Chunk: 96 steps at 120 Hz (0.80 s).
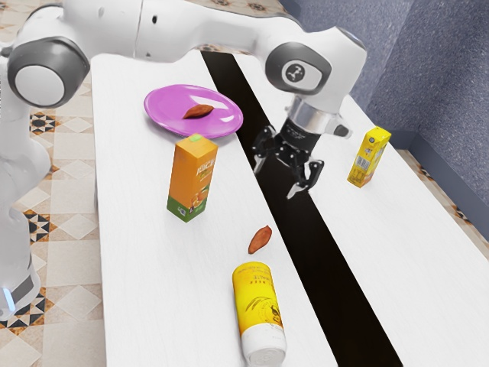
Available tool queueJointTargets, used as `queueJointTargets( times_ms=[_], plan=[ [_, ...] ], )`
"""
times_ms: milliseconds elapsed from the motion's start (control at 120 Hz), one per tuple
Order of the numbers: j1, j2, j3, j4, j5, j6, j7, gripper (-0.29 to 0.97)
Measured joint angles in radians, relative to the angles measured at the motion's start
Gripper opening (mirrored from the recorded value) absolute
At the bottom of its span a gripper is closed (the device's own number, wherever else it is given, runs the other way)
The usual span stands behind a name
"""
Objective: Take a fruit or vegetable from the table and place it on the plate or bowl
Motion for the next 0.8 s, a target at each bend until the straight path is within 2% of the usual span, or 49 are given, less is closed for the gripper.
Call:
queueJointTargets(
  times_ms=[242,400,558,800],
  plan=[
    [-0.032,-0.004,0.016,-0.169,-0.006,0.134,-0.032,0.67],
    [-0.034,0.036,0.016,-0.220,-0.005,0.242,-0.039,0.66],
    [-0.065,0.050,0.016,-0.275,0.026,0.351,-0.024,0.64],
    [-0.064,0.081,0.015,-0.291,0.035,0.437,-0.003,0.59]
  ],
)
